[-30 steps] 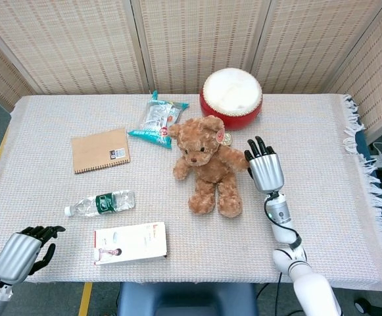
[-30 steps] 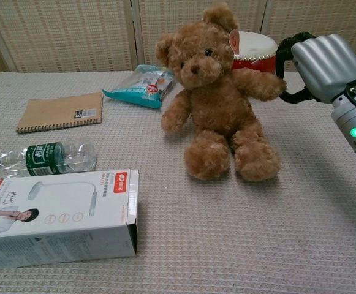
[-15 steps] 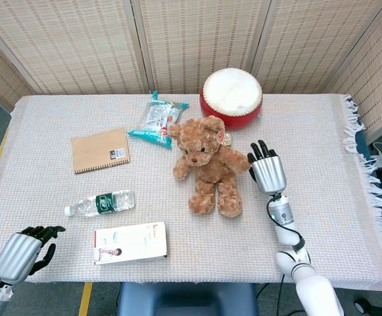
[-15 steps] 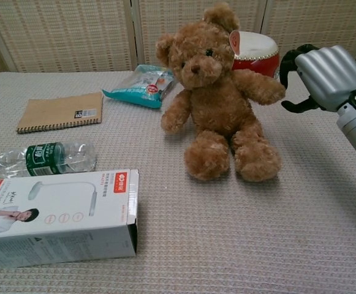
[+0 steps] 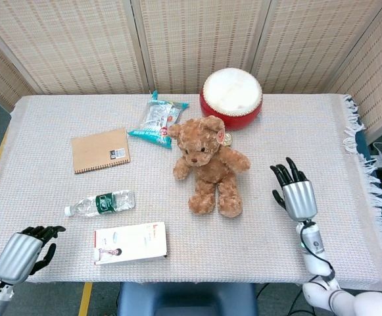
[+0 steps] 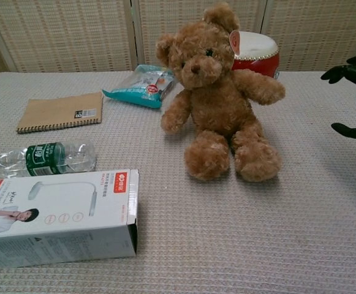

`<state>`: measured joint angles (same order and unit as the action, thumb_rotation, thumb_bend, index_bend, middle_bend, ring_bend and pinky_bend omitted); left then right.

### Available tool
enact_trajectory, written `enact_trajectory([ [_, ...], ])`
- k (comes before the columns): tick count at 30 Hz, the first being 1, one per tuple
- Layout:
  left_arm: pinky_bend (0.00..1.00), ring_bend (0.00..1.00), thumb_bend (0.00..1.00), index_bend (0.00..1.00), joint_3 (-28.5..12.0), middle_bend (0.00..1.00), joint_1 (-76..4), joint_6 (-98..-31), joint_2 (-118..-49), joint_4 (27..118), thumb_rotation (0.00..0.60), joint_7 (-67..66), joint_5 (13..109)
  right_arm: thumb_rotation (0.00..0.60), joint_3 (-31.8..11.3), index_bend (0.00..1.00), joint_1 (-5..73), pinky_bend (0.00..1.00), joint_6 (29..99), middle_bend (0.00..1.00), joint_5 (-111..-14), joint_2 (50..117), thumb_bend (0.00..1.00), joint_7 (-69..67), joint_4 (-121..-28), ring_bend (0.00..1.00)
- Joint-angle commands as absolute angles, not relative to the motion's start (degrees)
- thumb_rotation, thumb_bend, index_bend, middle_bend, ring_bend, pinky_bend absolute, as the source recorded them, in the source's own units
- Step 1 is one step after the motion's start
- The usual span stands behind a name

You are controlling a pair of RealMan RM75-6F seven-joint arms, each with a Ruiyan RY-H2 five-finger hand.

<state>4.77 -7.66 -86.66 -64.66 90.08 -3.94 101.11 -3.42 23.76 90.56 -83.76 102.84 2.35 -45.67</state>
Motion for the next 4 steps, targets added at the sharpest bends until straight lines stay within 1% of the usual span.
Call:
enact_trajectory([
  [1, 0.54, 0.45, 0.55, 0.32, 4.82, 0.44, -7.56, -86.76, -64.75, 90.15, 0.6, -4.22, 101.23, 0.6, 5.2, 0.22, 11.68, 0.45, 91.9, 0.25, -84.1, 80.17, 0.11, 16.1, -76.92, 0.09],
  [4, 0.54, 0.45, 0.55, 0.32, 4.75, 0.44, -7.63, -86.43, -64.83, 90.47, 0.6, -4.64, 101.0, 0.6, 5.11, 0.22, 10.61, 0.45, 91.56, 0.25, -83.95, 78.69, 0.11, 15.84, -78.91, 0.09],
])
